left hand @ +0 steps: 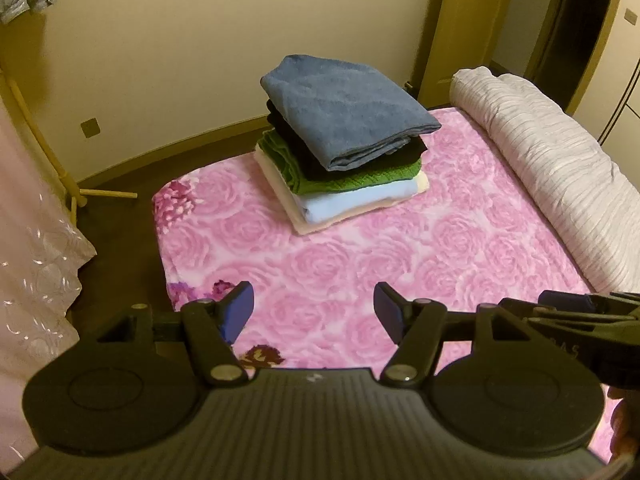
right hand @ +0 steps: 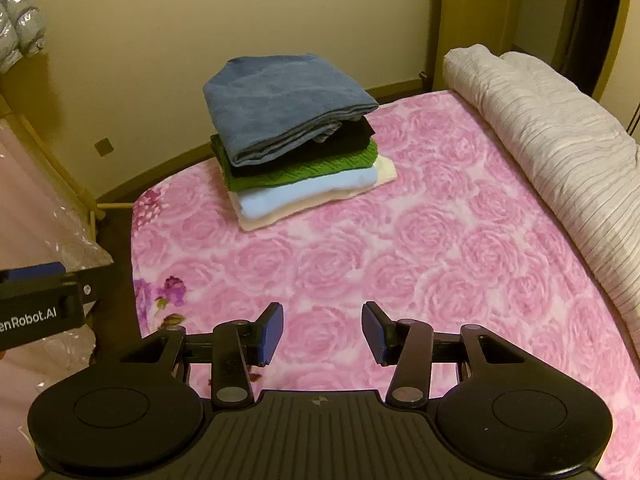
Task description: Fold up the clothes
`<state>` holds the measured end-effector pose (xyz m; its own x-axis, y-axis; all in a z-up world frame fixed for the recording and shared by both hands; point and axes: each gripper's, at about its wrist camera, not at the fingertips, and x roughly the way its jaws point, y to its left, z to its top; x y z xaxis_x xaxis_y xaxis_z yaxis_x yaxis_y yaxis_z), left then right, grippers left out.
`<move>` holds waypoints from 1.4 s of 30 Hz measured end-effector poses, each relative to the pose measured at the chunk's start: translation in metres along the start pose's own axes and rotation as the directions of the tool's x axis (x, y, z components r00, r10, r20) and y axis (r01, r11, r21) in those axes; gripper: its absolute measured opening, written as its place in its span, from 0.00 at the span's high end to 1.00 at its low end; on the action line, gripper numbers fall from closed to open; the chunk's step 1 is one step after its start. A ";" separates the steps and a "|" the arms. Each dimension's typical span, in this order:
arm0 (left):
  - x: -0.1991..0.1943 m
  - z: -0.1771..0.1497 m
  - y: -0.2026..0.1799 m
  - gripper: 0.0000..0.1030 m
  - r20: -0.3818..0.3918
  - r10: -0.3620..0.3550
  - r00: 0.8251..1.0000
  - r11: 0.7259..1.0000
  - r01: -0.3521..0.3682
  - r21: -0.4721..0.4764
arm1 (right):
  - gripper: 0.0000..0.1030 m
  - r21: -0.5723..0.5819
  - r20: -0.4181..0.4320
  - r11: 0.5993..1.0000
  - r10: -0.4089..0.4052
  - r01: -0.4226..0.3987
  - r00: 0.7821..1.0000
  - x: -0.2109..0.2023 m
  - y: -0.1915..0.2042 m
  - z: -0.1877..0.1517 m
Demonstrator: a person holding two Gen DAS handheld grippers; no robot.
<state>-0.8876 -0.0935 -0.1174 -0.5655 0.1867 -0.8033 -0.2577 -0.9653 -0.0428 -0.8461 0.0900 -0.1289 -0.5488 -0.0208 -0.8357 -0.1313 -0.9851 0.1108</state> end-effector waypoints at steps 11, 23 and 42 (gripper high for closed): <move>0.028 0.013 -0.016 0.39 -0.027 0.008 1.000 1.000 -0.008 -0.020 | 0.54 -0.003 -0.019 1.000 0.007 -0.007 1.000 0.022 -0.019 0.020; 0.055 0.025 -0.030 0.39 -0.056 0.019 0.998 0.999 -0.021 -0.026 | 0.54 0.005 -0.028 1.000 0.023 -0.023 0.999 0.043 -0.040 0.038; 0.079 0.033 -0.035 0.40 -0.050 0.028 0.998 0.999 -0.028 -0.017 | 0.54 0.026 -0.055 0.999 0.041 -0.039 0.998 0.069 -0.054 0.052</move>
<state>-0.9489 -0.0387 -0.1596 -0.5323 0.1506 -0.8331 -0.2282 -0.9731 -0.0301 -0.9197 0.1508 -0.1646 -0.5076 -0.0703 -0.8587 -0.1313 -0.9787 0.1577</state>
